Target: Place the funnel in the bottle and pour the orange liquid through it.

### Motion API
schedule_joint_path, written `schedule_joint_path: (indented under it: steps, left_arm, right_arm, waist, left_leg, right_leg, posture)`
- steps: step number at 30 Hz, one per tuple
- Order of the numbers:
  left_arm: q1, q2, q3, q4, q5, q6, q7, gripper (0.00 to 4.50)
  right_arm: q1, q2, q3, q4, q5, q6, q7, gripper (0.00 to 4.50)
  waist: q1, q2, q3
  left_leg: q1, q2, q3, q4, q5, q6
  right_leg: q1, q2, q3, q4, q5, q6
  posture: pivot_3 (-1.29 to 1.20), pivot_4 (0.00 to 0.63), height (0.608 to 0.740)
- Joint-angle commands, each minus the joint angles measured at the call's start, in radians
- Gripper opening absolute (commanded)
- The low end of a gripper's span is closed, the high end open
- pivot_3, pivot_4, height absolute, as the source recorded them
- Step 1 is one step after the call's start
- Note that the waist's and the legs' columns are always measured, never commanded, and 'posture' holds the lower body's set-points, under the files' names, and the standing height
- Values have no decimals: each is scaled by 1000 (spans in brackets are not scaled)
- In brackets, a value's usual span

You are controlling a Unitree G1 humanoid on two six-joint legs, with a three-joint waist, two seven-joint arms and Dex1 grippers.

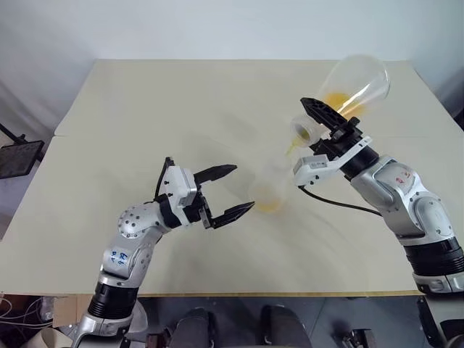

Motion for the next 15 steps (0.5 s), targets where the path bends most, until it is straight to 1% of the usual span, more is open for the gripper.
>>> schedule_joint_path:
  steps: [1, 15]
  left_arm:
    - [2, -5, 0, -17, 0, -25, 1, 4500]
    - [15, -29, -10, -23, 9, -35, 17, 4500]
  right_arm:
    - [-4, -21, -32, -47, -4, -8, -27, 2475]
    - [-17, -42, -36, -29, -20, -28, -45, 2475]
  waist:
    - [0, 0, 0]
    - [0, 0, 0]
  left_leg:
    - [0, 0, 0, 0, 0, 0]
    - [0, 0, 0, 0, 0, 0]
  right_leg:
    - [0, 0, 0, 0, 0, 0]
    - [0, 0, 0, 0, 0, 0]
  posture:
    - [0, 150, 740]
    - [0, 150, 740]
